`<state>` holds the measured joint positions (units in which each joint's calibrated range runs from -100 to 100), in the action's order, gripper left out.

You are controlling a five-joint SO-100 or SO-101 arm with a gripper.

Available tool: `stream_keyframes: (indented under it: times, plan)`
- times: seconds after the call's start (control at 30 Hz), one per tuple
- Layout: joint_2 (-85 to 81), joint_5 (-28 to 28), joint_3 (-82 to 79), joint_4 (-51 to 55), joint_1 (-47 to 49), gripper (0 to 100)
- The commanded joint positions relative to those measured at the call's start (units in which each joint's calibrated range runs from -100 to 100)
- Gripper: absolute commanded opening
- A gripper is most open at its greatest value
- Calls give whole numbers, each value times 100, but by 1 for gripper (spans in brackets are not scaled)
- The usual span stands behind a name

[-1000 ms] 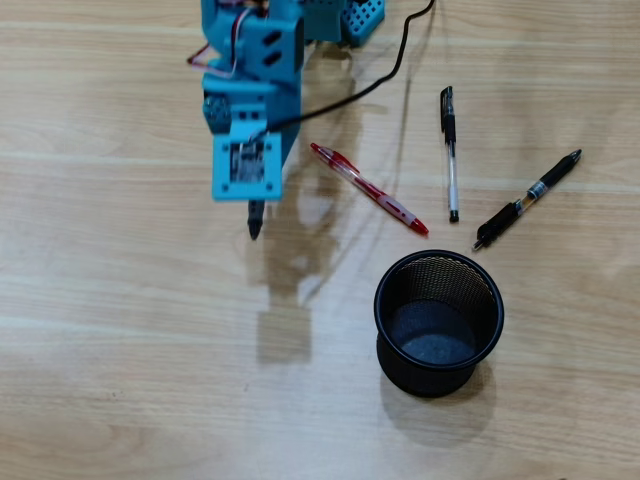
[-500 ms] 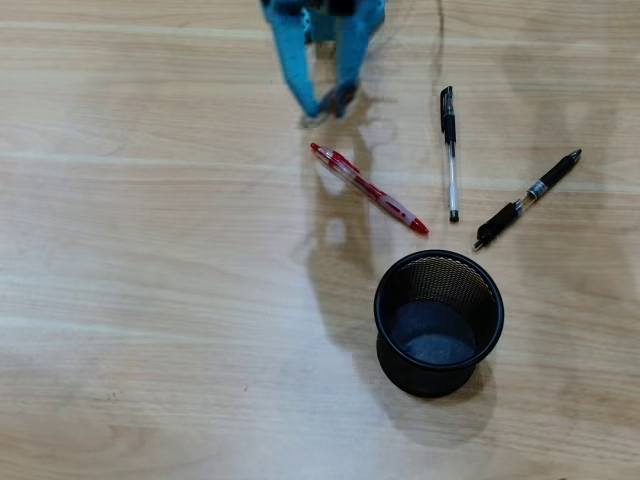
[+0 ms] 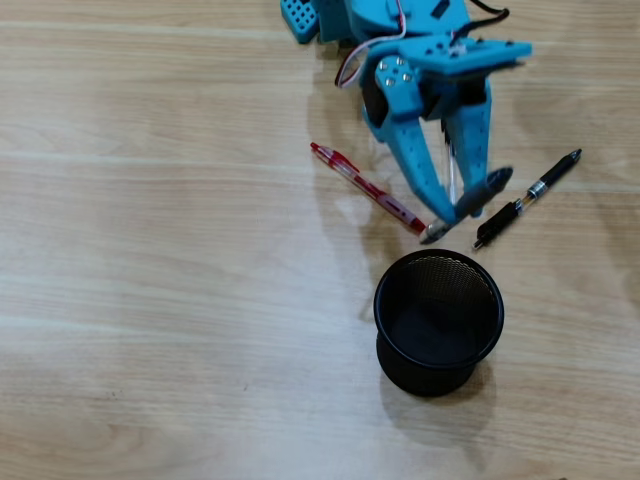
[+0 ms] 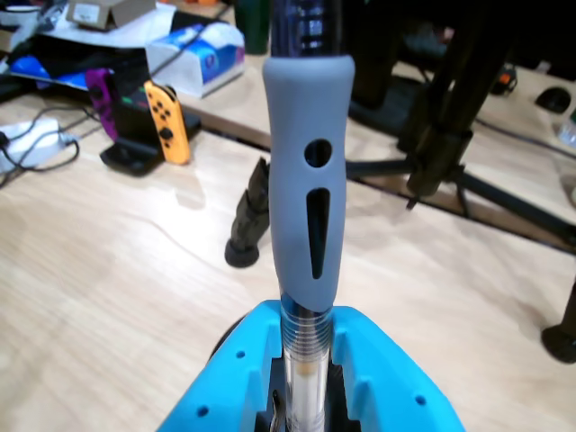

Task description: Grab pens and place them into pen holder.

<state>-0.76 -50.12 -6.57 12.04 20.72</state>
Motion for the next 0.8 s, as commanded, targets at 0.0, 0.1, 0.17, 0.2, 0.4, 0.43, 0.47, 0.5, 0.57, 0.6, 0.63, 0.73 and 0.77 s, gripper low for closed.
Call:
stream_keyframes:
  times: [0.0, 0.1, 0.17, 0.2, 0.4, 0.43, 0.47, 0.5, 0.57, 0.6, 0.63, 0.73, 0.77]
  plan:
    - [335, -35, 231, -216, 72, 2]
    - [548, -114, 231, -216, 100, 2]
    - [675, -308, 204, -216, 109, 2]
    - [735, -350, 204, -216, 109, 2]
    - [955, -397, 231, -216, 109, 2]
    - [955, -397, 231, -216, 100, 2]
    - [955, -397, 231, -216, 90, 2]
    - [955, -397, 231, -216, 81, 2]
    - [955, -402, 258, -216, 63, 2]
    - [947, -402, 277, -216, 54, 3]
    - [938, -402, 277, -216, 54, 4]
    - [921, -376, 277, -216, 63, 11]
    - [913, -370, 286, -216, 72, 15]
